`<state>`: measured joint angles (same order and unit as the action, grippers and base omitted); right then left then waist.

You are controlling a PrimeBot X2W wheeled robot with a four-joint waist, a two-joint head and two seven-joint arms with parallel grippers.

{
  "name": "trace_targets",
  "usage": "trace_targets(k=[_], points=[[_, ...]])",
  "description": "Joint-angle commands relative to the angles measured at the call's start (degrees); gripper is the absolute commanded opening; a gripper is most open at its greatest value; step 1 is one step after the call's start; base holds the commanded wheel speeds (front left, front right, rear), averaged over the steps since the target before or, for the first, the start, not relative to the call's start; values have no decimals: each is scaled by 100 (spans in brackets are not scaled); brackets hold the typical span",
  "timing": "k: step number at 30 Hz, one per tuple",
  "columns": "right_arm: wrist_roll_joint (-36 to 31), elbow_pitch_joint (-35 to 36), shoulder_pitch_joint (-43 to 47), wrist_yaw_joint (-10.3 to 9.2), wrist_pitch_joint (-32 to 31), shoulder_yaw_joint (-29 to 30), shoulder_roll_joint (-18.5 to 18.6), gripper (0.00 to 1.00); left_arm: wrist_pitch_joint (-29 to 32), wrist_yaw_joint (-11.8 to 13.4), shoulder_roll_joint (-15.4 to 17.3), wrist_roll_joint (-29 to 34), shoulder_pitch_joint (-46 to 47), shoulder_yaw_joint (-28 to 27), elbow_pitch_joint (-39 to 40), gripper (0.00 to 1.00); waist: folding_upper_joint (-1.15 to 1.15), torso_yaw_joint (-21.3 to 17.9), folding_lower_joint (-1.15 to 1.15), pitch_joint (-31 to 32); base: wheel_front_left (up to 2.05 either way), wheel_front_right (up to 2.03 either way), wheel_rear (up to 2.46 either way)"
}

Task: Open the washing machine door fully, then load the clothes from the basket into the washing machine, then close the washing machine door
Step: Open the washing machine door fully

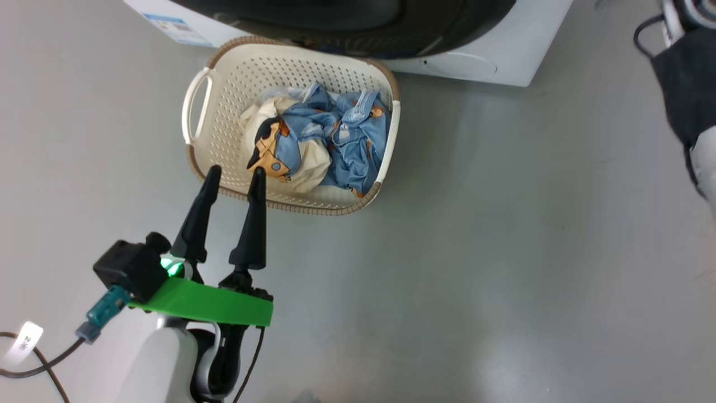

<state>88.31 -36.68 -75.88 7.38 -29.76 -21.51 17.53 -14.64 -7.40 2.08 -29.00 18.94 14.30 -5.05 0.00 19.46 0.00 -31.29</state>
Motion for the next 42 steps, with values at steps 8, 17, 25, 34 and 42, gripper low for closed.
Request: trace_targets(k=[8,17,25,34,42], points=[[120,501,937,11,-115,-177,-233,0,-36,-9,195,94,-116,-235,-22,100,0,-122,0,489,0,0,0],[236,820,1608,11,-182,-274,-339,0,-36,-9,254,195,-415,-319,-95,100,0,-259,0,922,0,0,0],[297,1091,2075,11,-261,-359,-469,0,-36,-9,296,257,-644,-329,-156,100,0,-314,0,1268,0,0,0],[249,1404,2560,11,-371,-543,-637,0,-36,-9,295,286,-847,-330,-158,100,0,-284,0,1530,0,0,0],[202,1547,2821,11,-515,-786,-833,0,-36,-9,289,286,-870,-340,-148,100,0,-187,0,1648,0,0,0]])
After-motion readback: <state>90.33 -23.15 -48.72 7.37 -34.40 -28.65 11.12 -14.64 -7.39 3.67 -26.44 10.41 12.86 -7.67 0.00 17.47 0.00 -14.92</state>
